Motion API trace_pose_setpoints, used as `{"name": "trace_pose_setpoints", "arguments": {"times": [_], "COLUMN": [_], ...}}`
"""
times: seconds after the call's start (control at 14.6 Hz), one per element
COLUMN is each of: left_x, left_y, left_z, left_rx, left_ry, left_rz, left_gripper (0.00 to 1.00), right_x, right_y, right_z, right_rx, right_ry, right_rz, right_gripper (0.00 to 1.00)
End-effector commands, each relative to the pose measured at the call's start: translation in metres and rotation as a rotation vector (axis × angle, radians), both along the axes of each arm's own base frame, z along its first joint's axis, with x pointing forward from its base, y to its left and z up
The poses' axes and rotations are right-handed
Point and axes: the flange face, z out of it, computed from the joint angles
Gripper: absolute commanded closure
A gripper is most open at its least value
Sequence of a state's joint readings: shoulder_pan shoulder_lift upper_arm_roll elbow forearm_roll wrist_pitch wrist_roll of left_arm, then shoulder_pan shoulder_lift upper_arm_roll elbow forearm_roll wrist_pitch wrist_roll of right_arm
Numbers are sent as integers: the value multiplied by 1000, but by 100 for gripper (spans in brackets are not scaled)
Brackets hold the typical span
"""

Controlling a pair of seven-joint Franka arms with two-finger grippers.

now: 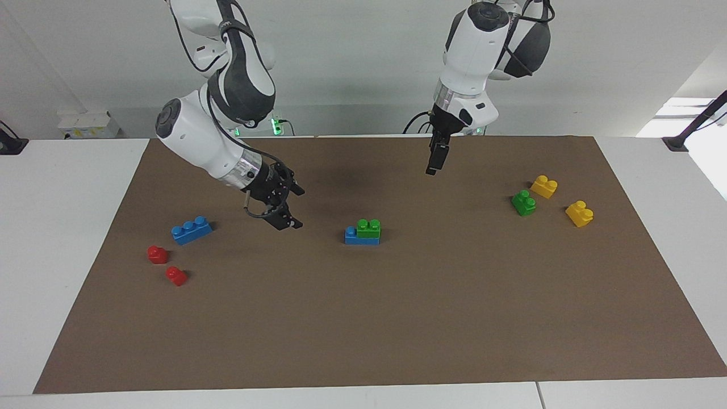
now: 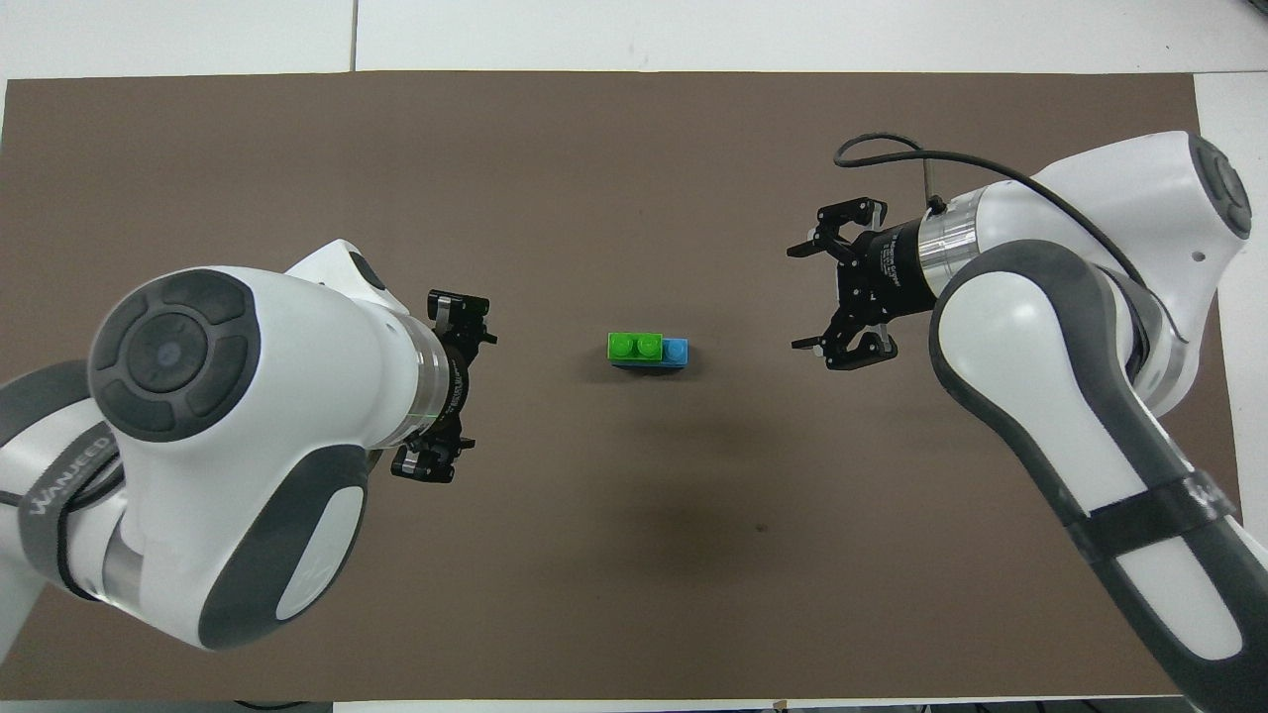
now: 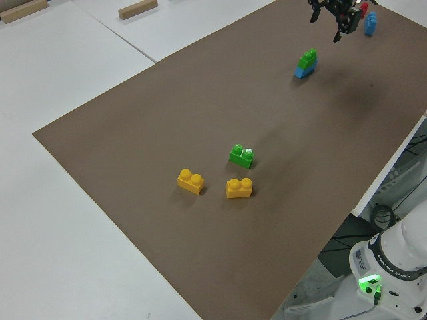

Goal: Remove green block with left arm and hold with right
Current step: 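Move the left gripper and the right gripper toward the green-blue bricks, then grasp the green brick with the left gripper while the right gripper grasps blue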

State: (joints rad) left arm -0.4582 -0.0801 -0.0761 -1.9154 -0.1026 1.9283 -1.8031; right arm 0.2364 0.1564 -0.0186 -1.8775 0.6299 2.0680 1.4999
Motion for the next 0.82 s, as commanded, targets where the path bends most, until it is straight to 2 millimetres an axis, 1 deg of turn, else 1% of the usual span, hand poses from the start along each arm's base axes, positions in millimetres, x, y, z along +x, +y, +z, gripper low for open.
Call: {"name": "trace_pose_setpoints", "arguments": {"times": [0.0,0.07,0.14,0.21,0.27,0.34,0.41,0.55,0.62,0.68,0.75], "left_x": [7,8,9,10,14,15,19,28,30,33,37], "left_y": [-21,-33,-43,-47,-51,-65,-75,-86,-89,-91,-97], "left_z": [-25,-33,-43,-49,-52,-61,-72,-82,-83,-92,-96], "left_rx": [-19,-25,-28,-31,-38,-35,-24,-26,-33,-31,-36], "left_ry": [18,15,16,15,10,19,30,30,22,17,3], "left_rz": [73,87,104,118,137,135,139,170,184,197,210], "left_gripper": [0,0,0,0,0,0,0,0,0,0,0], "right_x": [-9,-12,-13,-13,-15,-16,-16,-16,-14,-15,-16], "right_y": [5,13,16,19,30,37,39,46,46,44,46], "right_z": [-19,-25,-29,-36,-40,-42,-46,-57,-58,-63,-64], "right_rx": [6,11,15,10,10,16,18,19,17,21,27], "right_ry": [-2,-1,-5,-5,-10,-20,-24,-21,-35,-35,-32], "right_rz": [-31,-32,-41,-44,-37,-46,-56,-60,-74,-92,-97], "right_gripper": [5,5,5,5,5,5,4,4,4,4,4]}}
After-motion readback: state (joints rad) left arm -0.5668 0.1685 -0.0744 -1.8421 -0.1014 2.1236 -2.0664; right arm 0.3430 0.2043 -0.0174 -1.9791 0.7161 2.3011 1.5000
